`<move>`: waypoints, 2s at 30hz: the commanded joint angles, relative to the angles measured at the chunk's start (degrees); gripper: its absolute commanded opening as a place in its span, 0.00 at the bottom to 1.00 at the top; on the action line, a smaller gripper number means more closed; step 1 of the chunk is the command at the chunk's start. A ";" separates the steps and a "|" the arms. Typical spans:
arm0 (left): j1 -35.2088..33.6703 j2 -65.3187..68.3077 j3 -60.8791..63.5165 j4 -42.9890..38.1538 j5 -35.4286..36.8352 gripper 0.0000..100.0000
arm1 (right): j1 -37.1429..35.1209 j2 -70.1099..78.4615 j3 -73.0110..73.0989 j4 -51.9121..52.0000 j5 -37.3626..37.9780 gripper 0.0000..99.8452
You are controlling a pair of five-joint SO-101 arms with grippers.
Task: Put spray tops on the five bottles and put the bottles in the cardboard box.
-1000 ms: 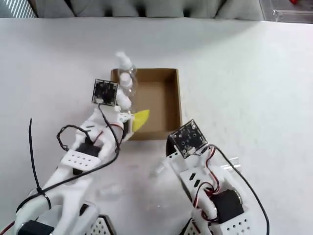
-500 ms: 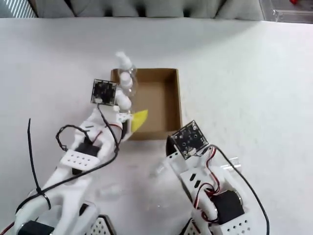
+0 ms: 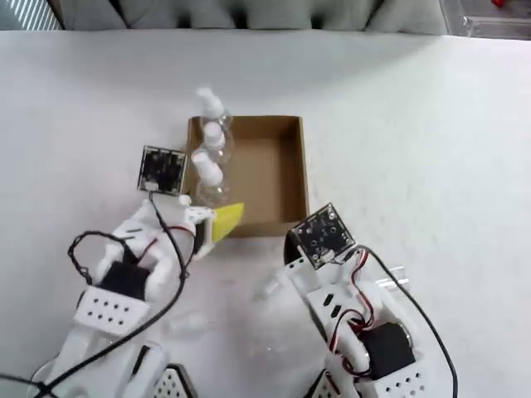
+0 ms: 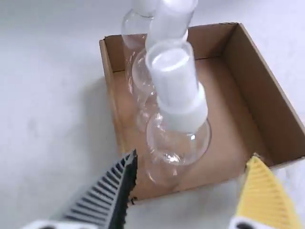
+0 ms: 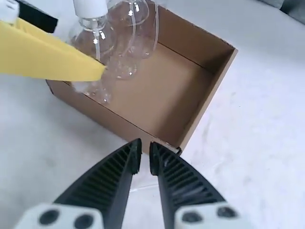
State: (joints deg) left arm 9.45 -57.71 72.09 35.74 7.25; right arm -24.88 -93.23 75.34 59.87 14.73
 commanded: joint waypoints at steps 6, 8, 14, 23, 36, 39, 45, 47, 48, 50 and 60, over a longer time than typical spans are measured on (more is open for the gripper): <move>-0.13 -12.62 -0.79 20.13 -0.53 0.33 | 3.30 0.92 0.88 3.65 6.51 0.02; -0.40 -14.64 -0.88 24.53 -0.53 0.33 | 3.30 0.92 0.88 5.14 7.91 0.02; -1.27 -17.98 -0.88 34.29 -0.44 0.33 | 3.30 1.89 0.79 8.04 11.16 0.02; -10.68 -17.98 -0.53 34.81 -3.16 0.23 | 2.86 20.62 -4.04 8.75 14.95 0.02; -21.49 -17.89 4.84 23.21 -3.16 0.02 | 4.00 35.12 -13.36 10.24 40.44 0.02; -21.93 -17.89 5.19 23.21 -3.16 0.02 | 3.74 31.16 -12.04 10.86 44.04 0.02; -20.35 -11.38 8.09 19.16 -3.08 0.02 | 3.82 19.82 -8.18 12.35 46.33 0.11; -20.18 -6.11 8.53 14.68 -2.99 0.02 | 3.30 16.48 -5.63 12.88 46.51 0.16; -20.26 -3.03 8.26 12.92 -2.90 0.02 | 2.07 14.99 -4.22 12.88 46.68 0.16; -20.09 3.38 7.38 10.29 -2.90 0.02 | -0.75 12.18 -1.58 12.79 49.14 0.14; -20.26 17.45 1.49 9.67 -3.43 0.02 | -8.75 6.02 7.03 12.53 59.25 0.22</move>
State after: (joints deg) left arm -11.65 -40.92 76.84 46.73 4.44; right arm -32.18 -87.08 82.37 72.26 71.52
